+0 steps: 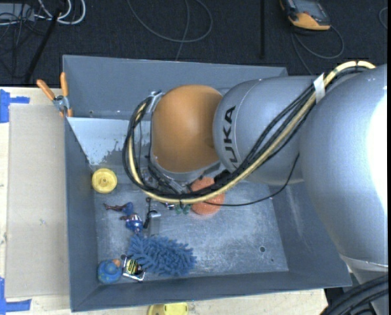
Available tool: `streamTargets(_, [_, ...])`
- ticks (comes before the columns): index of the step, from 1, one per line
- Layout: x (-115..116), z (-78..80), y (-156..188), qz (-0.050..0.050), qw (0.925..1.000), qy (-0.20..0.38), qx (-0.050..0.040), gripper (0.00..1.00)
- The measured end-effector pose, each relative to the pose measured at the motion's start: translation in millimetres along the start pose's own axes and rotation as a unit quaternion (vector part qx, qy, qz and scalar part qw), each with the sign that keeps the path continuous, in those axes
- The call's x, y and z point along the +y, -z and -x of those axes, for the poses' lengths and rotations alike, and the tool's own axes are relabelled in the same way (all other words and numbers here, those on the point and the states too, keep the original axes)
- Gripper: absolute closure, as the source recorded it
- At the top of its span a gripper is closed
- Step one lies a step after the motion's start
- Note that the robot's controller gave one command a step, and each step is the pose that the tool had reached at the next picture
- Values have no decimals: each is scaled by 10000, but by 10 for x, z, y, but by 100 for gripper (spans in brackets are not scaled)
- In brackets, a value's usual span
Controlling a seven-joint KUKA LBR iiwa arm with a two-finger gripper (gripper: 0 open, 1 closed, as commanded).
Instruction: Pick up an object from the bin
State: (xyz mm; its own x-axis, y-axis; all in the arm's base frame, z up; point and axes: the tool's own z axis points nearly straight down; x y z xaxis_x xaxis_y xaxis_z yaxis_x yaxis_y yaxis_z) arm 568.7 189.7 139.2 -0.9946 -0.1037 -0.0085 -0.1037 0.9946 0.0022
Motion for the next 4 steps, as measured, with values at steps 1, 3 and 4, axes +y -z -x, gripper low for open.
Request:
streamTargets(1, [-130,-200,-582,-7,9962,872,30,0])
streamTargets(3, [-124,-591,-522,-7,9922,1248,38,100])
streamTargets(4, [-565,-612,924,-3,9906,1367,30,100])
